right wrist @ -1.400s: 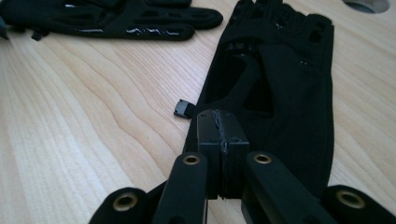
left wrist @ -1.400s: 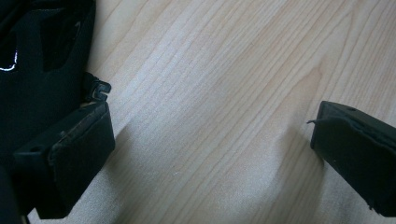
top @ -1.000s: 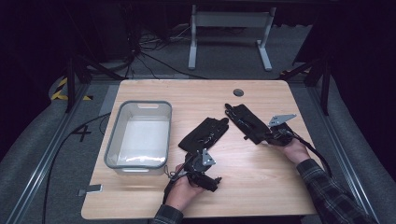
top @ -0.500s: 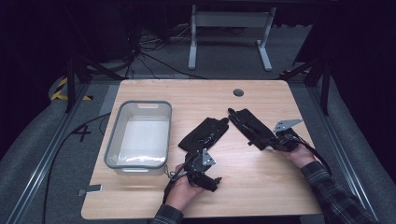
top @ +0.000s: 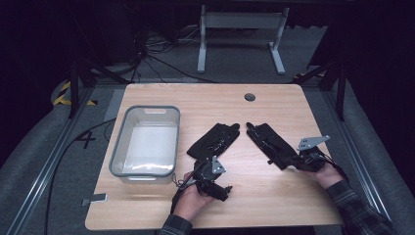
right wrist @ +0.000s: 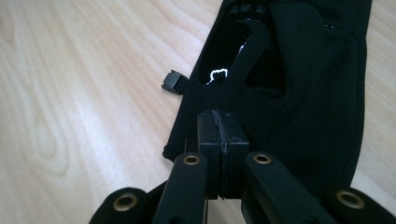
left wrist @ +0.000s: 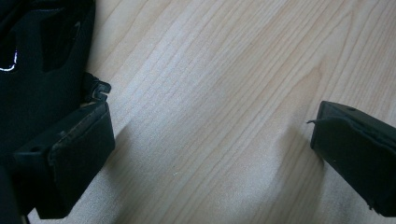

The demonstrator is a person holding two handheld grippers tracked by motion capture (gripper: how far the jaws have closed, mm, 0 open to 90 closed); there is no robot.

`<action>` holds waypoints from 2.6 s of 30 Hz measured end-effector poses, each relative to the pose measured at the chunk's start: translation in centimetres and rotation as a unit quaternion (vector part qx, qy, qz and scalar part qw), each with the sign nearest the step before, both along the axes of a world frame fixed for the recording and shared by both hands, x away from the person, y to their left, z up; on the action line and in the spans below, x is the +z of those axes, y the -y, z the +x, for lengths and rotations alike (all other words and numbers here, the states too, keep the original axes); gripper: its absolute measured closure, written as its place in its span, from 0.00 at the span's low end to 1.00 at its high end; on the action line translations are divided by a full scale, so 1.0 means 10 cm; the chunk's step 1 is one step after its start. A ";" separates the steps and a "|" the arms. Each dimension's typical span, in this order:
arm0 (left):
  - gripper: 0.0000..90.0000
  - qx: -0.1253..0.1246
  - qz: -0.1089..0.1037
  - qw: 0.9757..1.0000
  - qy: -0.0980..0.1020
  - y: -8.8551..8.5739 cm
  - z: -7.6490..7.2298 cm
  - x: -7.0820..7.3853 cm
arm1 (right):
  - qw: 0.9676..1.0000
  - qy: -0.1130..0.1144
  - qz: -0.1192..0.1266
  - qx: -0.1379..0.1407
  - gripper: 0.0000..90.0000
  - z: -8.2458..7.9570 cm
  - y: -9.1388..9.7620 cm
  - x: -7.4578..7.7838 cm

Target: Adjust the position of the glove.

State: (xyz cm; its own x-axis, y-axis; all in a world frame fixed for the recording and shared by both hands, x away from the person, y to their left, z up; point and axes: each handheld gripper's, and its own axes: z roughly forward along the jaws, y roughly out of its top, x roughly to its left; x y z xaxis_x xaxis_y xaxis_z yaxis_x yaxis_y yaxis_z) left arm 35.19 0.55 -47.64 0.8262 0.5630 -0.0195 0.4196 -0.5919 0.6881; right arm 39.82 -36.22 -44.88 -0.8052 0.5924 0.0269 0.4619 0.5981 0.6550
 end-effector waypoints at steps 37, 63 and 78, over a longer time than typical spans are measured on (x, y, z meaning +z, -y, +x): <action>0.00 -0.002 0.000 1.000 -0.001 0.00 0.00 0.00 | 1.000 0.024 0.004 -0.017 1.00 0.27 0.14 0.12; 0.00 -0.002 0.000 1.000 -0.001 0.00 0.00 0.00 | 1.000 0.005 -0.019 0.009 1.00 -0.05 0.14 0.02; 0.00 -0.002 0.000 1.000 -0.001 0.00 0.00 0.00 | 0.998 0.031 0.016 -0.046 0.71 -0.21 0.37 0.12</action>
